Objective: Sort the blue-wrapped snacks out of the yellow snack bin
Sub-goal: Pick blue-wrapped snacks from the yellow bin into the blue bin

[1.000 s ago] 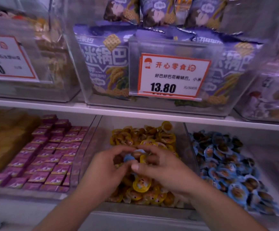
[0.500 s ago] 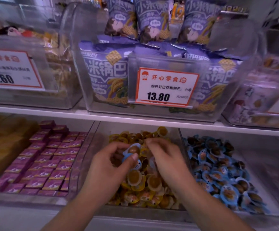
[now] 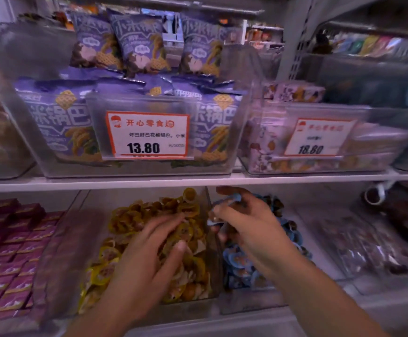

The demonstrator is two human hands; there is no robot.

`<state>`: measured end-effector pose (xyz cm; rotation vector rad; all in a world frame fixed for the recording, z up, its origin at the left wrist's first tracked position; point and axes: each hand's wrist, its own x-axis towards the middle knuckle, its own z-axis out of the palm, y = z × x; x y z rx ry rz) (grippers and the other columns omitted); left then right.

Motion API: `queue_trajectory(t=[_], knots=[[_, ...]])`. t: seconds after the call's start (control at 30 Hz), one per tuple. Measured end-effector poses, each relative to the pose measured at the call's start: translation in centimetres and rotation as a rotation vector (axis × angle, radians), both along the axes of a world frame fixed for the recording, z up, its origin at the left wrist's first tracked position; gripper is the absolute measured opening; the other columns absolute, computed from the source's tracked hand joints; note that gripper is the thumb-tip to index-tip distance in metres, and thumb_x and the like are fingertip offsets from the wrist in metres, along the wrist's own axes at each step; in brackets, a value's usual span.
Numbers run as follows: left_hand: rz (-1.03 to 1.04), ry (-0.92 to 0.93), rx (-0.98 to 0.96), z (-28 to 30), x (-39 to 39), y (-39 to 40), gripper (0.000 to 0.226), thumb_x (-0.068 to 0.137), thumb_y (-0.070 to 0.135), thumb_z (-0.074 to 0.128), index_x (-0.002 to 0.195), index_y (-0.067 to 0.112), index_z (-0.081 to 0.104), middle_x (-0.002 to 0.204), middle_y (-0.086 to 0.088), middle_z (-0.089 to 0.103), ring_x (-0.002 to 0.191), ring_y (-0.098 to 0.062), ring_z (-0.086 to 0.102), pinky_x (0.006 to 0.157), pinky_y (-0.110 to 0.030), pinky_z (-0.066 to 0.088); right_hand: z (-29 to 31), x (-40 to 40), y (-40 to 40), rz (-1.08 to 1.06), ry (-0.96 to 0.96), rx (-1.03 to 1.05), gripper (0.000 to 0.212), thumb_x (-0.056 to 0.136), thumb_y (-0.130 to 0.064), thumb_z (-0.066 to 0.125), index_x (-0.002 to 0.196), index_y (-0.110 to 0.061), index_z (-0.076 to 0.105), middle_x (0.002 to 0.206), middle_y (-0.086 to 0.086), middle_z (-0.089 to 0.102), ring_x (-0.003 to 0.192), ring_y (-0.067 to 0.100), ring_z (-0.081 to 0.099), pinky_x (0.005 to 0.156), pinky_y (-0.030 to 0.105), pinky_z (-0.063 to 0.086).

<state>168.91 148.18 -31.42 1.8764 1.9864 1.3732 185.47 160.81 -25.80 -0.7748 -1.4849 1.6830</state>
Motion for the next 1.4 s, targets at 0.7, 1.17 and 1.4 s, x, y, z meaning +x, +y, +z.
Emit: queue_trajectory(t=[0.7, 1.17, 1.4], knots=[[0.192, 0.774, -0.692, -1.2, -6.0, 8.2, 0.045, 0.086, 0.059, 0.041, 0.124, 0.040, 0.052, 0.132, 0.004, 0.052, 0.108, -0.027, 0.060, 0.086, -0.039, 0.049, -5.2, -1.1, 1.5, 0.056, -0.337, 0.490, 0.050, 0.090, -0.016, 0.060, 0.125, -0.046, 0.043, 0.131, -0.009, 0.049, 0.125, 0.006, 0.047, 0.106, 0.035, 0.044], [-0.068, 0.687, -0.598, 0.1, -2.5, 11.3, 0.069, 0.082, 0.063, 0.052, 0.140, 0.027, 0.042, 0.140, -0.004, 0.049, 0.119, -0.029, 0.055, 0.101, -0.041, 0.044, -6.4, -1.8, 1.4, -0.027, -0.372, 0.487, 0.053, 0.086, -0.030, 0.057, 0.138, -0.030, 0.046, 0.130, -0.009, 0.051, 0.116, 0.004, 0.052, 0.100, 0.033, 0.048], [-0.010, 0.885, -0.695, -1.7, -5.2, 12.1, 0.061, 0.082, 0.065, 0.052, 0.136, 0.037, 0.046, 0.147, 0.002, 0.044, 0.123, -0.033, 0.049, 0.108, -0.053, 0.032, -6.4, -1.8, 1.5, 0.012, -0.354, 0.439, 0.053, 0.084, -0.037, 0.055, 0.137, -0.035, 0.045, 0.130, -0.006, 0.053, 0.116, 0.012, 0.056, 0.097, 0.040, 0.051]])
